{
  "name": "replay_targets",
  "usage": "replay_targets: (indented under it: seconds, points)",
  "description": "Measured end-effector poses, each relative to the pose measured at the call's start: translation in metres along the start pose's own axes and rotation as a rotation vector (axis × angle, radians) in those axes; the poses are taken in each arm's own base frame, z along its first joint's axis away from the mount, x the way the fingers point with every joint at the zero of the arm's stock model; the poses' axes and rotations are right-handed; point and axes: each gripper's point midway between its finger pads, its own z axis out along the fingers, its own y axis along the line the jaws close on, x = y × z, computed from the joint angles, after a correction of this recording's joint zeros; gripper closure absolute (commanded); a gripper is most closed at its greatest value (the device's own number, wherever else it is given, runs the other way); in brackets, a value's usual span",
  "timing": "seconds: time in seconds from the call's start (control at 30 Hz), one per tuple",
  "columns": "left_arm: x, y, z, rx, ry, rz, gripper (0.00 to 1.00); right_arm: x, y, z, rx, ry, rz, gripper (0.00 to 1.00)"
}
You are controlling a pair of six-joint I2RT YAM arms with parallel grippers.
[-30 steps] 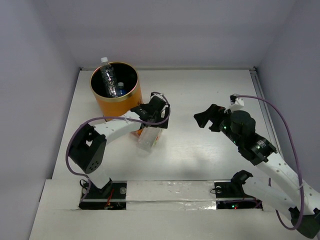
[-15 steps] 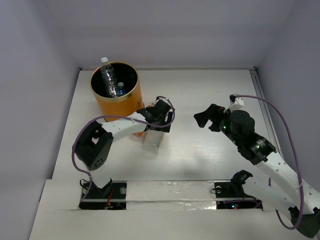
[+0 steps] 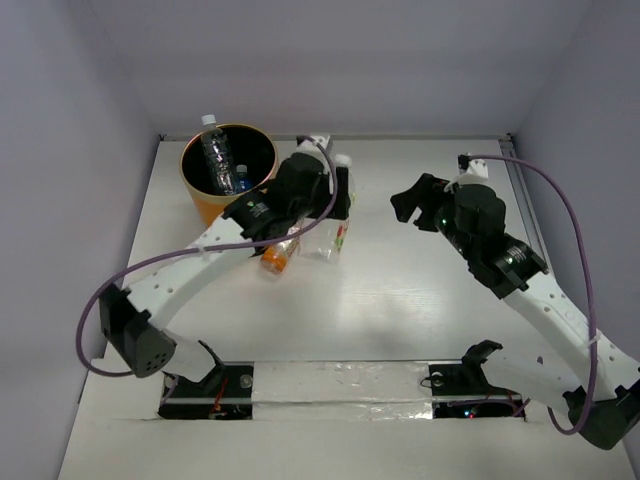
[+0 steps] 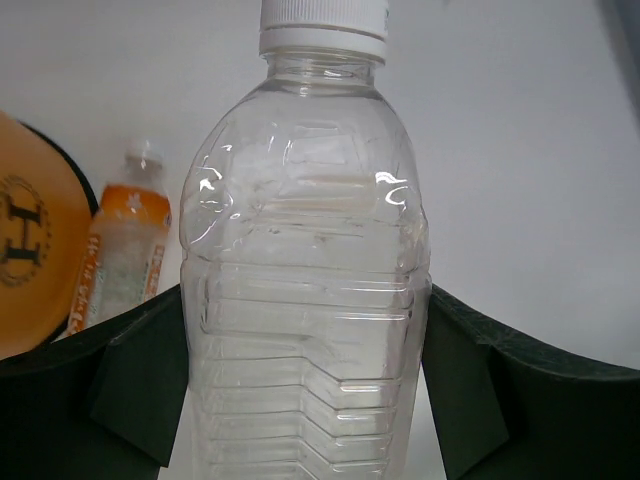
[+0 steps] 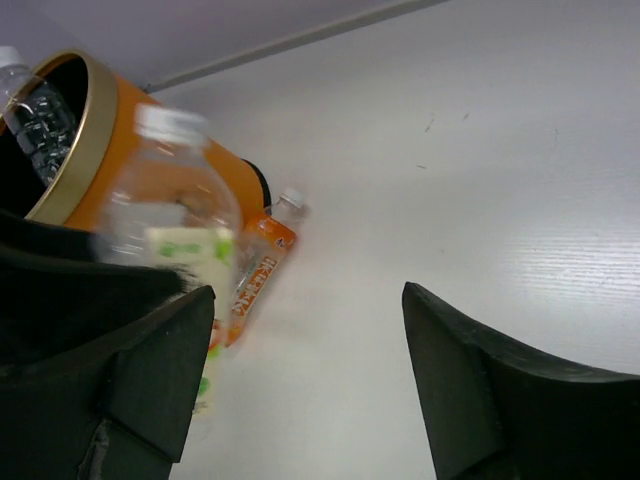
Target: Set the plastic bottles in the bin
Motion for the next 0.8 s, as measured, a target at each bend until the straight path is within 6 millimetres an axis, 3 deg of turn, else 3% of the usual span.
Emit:
replay_targets:
  seconds: [0.1, 0.17, 0.2, 0.27, 0.37, 0.4, 0.43, 0.57, 0.67, 0.8]
  points:
    - [-0.06, -0.01, -0.044, 0.046, -0.149, -0.041, 0.45, 0.004, 0.005, 0.009, -0.016, 0.023, 0.02, 0.35]
    - [-0.098, -0.008, -0.072, 0.056, -0.236, -0.069, 0.45, 0.009, 0.009, 0.015, -0.031, 0.044, 0.035, 0.51]
    - [-0.116, -0.003, -0.083, 0.054, -0.276, -0.083, 0.45, 0.013, 0.011, 0.019, -0.038, 0.057, 0.041, 0.55]
    - [-0.153, 0.013, -0.104, 0.04, -0.363, -0.117, 0.45, 0.024, 0.018, 0.032, -0.059, 0.095, 0.062, 0.66]
    - [-0.197, 0.052, -0.128, -0.033, -0.462, -0.158, 0.45, 0.044, 0.028, 0.057, -0.091, 0.157, 0.092, 0.67]
    - [-0.21, 0.067, -0.135, -0.068, -0.492, -0.168, 0.45, 0.054, 0.032, 0.066, -0.099, 0.188, 0.098, 0.65]
    - [-0.226, 0.078, -0.145, -0.095, -0.534, -0.172, 0.45, 0.065, 0.035, 0.076, -0.102, 0.221, 0.106, 0.52]
    - [-0.249, 0.119, -0.147, -0.201, -0.582, -0.189, 0.45, 0.107, 0.055, 0.11, -0.11, 0.336, 0.124, 0.13]
    - [-0.255, 0.147, -0.142, -0.28, -0.597, -0.2, 0.45, 0.135, 0.074, 0.13, -0.122, 0.412, 0.131, 0.03]
    - [-0.259, 0.175, -0.136, -0.351, -0.62, -0.212, 0.45, 0.167, 0.089, 0.156, -0.11, 0.485, 0.147, 0.0]
